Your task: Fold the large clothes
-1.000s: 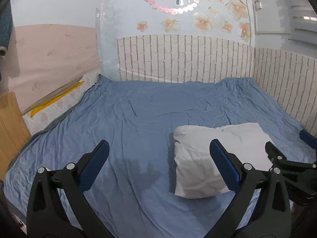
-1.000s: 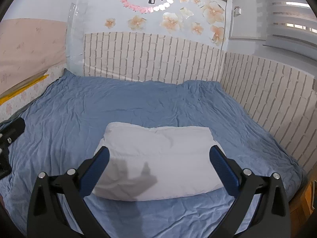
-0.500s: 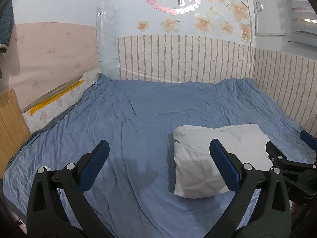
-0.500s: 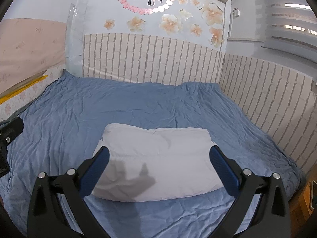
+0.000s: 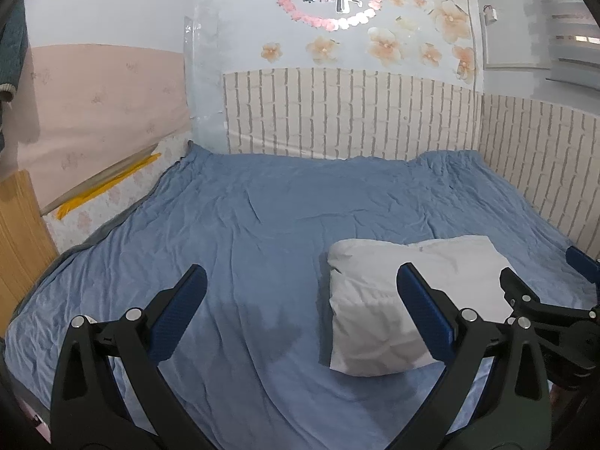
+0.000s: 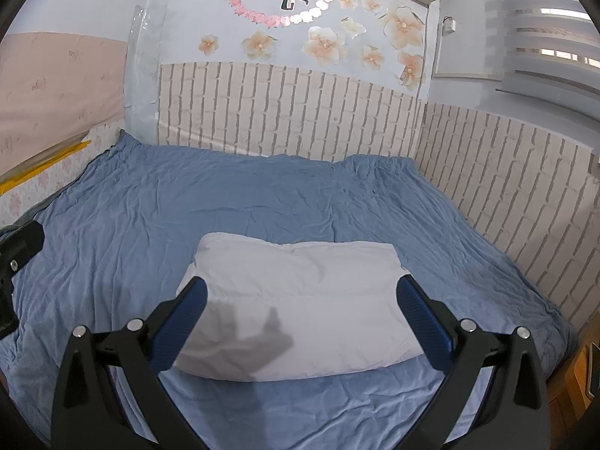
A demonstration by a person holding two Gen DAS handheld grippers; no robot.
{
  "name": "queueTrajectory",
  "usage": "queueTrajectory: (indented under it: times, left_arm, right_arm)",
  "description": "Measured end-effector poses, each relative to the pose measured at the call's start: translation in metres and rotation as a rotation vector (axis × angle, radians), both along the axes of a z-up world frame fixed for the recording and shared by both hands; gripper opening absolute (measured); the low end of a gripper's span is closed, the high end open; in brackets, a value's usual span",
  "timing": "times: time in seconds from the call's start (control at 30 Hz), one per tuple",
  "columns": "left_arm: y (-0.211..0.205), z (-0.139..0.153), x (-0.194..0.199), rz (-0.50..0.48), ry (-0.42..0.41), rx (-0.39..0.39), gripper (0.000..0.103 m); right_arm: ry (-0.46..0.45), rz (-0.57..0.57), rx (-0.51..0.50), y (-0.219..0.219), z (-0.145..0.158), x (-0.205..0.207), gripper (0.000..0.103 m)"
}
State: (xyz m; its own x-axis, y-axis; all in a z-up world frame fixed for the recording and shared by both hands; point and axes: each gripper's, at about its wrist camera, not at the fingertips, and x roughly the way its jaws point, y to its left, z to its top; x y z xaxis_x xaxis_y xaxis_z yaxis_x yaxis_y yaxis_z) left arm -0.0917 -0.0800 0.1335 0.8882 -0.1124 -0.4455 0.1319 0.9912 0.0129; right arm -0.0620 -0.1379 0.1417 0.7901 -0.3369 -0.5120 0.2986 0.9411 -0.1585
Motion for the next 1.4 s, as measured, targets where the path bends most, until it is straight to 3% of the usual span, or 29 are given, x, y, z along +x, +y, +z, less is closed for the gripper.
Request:
queueTrajectory:
  times: [1.4]
  left_arm:
    - [0.002, -0.006, 0.009, -0.007, 0.007, 0.044, 0.1]
  right_arm:
    - [0.009, -0.004, 0.0, -0.011, -0.003, 0.003, 0.101]
